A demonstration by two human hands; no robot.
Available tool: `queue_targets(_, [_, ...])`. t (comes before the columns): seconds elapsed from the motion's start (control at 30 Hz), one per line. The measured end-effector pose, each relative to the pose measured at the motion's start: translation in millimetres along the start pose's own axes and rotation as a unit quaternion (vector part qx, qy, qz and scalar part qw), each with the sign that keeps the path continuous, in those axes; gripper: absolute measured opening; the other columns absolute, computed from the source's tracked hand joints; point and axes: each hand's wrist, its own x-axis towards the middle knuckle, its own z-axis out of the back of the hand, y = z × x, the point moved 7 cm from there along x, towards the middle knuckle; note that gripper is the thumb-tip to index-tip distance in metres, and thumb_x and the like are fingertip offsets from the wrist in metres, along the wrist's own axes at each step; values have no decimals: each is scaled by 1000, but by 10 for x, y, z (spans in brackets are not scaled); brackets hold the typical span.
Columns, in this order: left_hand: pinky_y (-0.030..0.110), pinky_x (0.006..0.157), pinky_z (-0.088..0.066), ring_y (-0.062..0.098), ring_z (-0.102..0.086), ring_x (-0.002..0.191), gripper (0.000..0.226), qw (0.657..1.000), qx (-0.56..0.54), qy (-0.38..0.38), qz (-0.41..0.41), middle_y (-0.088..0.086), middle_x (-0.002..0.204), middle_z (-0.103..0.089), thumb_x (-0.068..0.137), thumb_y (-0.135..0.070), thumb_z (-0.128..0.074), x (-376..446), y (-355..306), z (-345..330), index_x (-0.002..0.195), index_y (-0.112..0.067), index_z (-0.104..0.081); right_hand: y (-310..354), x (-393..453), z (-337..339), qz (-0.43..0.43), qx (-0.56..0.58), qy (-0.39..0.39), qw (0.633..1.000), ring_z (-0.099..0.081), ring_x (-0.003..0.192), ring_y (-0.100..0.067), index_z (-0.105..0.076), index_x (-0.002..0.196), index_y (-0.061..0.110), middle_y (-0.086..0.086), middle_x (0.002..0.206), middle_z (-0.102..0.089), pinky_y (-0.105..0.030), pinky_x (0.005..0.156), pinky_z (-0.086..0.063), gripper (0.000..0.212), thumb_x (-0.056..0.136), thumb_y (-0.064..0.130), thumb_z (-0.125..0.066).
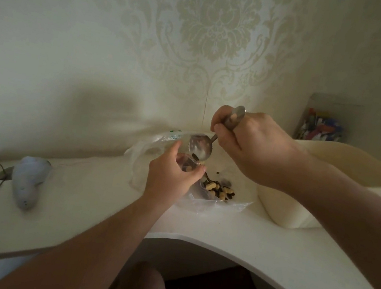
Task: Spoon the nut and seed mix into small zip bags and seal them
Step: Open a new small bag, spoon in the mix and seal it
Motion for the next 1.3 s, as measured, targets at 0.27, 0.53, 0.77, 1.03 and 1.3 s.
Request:
queue_targets(0.27, [23,98,-55,-10,-64,104,87,996,-82,-12,13,-27,107,-67,81,-54,-85,-43,4,24,155,-33,-44,-225,-97,210,-105,113,-95,984,-69,73,-11,-62,99,18,2,78,-71,-41,76,-58,24,109,21,-41])
queue_targets(0.53, [22,92,-52,-10,-64,106,48,997,-72,11,33,-26,112,-70,81,-52,-84,-83,15,8,119,-56,-54,-315,-223,29,-140,20,-5,990,-66,64,-25,-60,94,10,-7,70,-67,-45,65,-54,40,107,35,-31])
queue_targets(0.77, [20,88,-41,-4,-58,102,86,996,-26,62,50,-28,103,-60,82,-60,-79,-94,43,-30,155,-32,-42,-355,-267,-37,-142,-37,-2,989,-59,54,-26,-57,91,11,-6,63,-60,-46,54,-50,32,108,28,-36])
queue_targets(1.03, [9,51,-50,-10,-67,64,81,973,-169,93,131,-25,81,-76,90,-40,-80,-176,19,-223,159,-24,-40,-292,-246,-271,-135,8,-25,990,-66,57,-23,-53,86,14,-4,65,-67,-46,59,-54,28,107,28,-41])
queue_targets(1.3, [12,66,-52,-2,-74,84,77,975,-167,96,109,-10,106,-79,84,-49,-84,-131,26,-168,150,-31,-51,-658,-487,-298,-318,164,-65,931,-70,73,-15,-63,94,15,0,77,-73,-49,79,-61,33,107,32,-38])
